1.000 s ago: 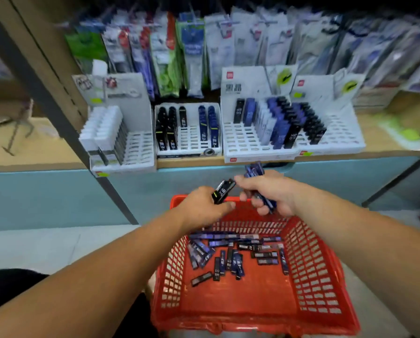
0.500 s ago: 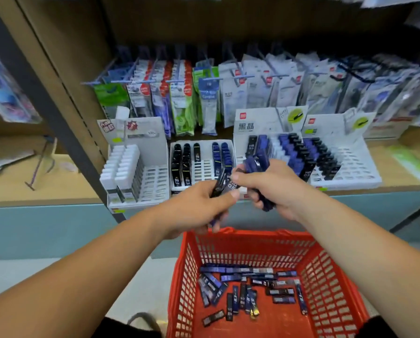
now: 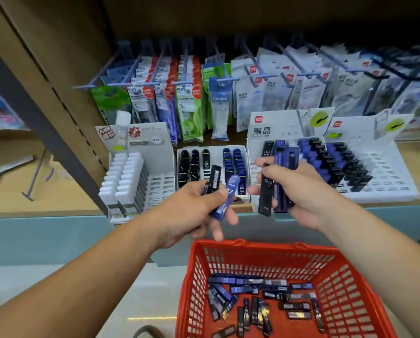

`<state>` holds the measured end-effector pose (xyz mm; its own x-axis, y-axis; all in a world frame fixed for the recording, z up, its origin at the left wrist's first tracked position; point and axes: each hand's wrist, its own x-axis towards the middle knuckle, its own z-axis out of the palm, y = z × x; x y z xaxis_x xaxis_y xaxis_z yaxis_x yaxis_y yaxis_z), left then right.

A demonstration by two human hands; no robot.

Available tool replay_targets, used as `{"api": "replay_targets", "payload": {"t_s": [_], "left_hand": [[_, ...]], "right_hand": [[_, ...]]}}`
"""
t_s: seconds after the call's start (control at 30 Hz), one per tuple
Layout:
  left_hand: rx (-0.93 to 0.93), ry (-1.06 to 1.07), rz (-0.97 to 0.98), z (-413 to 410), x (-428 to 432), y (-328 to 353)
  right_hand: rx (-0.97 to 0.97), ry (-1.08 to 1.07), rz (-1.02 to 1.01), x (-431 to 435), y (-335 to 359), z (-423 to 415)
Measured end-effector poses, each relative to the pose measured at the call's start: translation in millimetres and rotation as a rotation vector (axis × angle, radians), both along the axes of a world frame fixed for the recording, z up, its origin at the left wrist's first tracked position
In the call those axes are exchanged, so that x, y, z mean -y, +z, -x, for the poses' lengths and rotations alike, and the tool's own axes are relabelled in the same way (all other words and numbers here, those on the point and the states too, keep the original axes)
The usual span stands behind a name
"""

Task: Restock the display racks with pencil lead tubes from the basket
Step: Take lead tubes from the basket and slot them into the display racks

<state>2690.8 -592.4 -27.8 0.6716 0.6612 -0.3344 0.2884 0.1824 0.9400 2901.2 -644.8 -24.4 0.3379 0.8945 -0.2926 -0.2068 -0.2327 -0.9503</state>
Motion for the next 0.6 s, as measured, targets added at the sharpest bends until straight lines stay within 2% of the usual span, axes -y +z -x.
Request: {"api": "replay_targets", "payload": {"t_s": [0.17, 0.4, 0.6], "left_hand": [[0.005, 0.038, -0.027, -1, -1, -2], [0.033, 0.064, -0.014, 1, -5, -3], [0.123, 0.218, 0.112, 1, -11, -4]], "right_hand": [[0.171, 0.131, -0.007, 0, -7, 10], [0.291, 0.175, -0.102, -2, 0, 17], [0.308, 0.198, -0.144, -3, 5, 17]]}}
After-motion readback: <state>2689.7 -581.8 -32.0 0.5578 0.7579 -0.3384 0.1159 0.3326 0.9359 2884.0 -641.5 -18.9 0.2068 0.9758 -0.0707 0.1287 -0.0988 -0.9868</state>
